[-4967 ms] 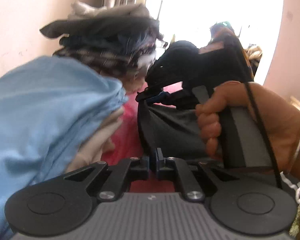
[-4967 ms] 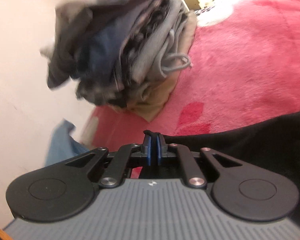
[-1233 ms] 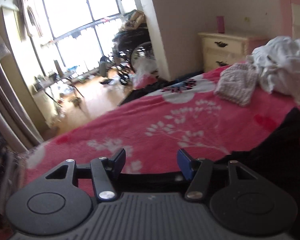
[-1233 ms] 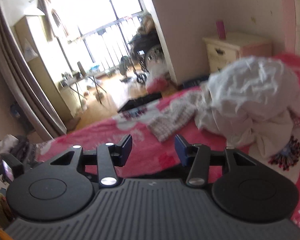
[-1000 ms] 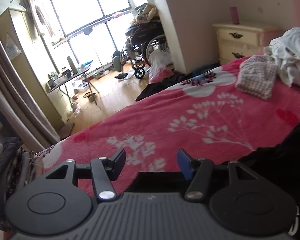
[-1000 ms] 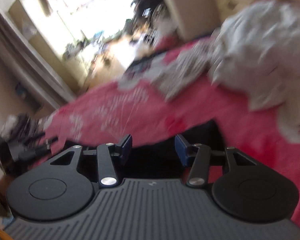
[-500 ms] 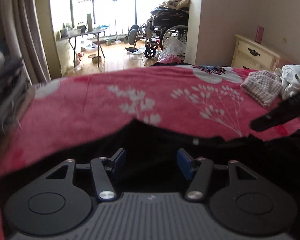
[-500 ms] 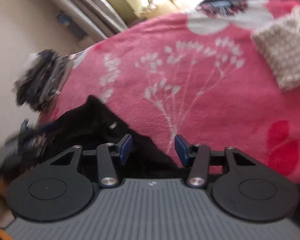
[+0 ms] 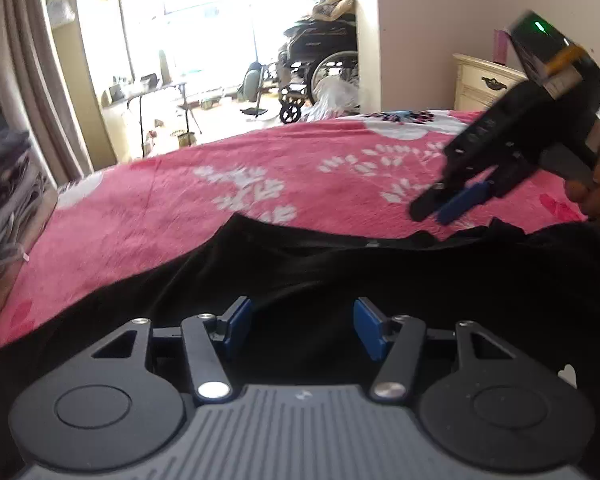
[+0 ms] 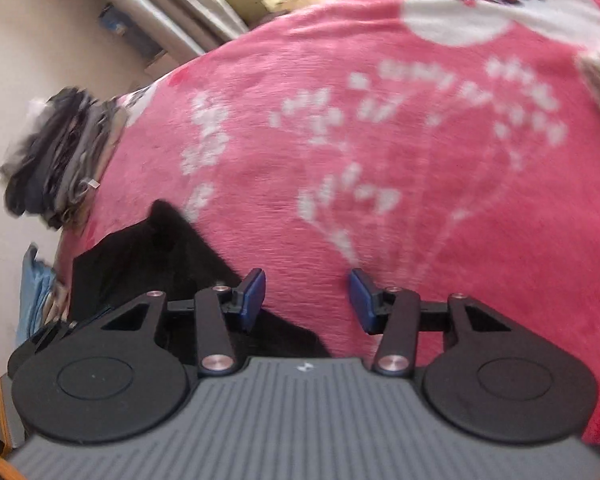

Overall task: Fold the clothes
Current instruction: 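Lower both grippers back to the black shirt edge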

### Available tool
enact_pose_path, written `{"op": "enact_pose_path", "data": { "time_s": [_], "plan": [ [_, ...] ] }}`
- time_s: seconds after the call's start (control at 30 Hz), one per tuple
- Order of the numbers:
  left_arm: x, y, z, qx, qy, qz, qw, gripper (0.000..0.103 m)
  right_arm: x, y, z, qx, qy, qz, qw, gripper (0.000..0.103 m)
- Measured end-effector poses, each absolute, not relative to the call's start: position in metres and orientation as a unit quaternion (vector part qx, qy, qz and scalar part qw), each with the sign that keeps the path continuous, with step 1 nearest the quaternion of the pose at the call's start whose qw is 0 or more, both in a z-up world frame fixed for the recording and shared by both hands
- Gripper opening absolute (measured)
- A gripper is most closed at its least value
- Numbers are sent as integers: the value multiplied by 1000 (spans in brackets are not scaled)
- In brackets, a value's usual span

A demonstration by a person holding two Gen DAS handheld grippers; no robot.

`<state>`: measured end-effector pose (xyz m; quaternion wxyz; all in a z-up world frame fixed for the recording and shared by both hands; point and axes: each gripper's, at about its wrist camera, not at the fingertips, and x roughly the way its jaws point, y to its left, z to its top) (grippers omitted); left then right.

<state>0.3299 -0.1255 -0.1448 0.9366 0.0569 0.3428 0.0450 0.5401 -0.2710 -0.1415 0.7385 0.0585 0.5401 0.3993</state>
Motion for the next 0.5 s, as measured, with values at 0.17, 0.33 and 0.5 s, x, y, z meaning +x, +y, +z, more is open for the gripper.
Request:
{"op": "enact_pose_path", "data": {
  "time_s": [0.17,0.33,0.5],
  "plan": [
    [337,-146,-153,101,331,33,938,58,520,-241,-144,-34,524,421,740,33],
    [347,-159,-164,133,333,28,933,58,513,-237,-128,-71,464,413,780,0],
    [351,-161,-167,132,333,32,933,58,507,-230,-111,-95,389,410,819,0]
  ]
}}
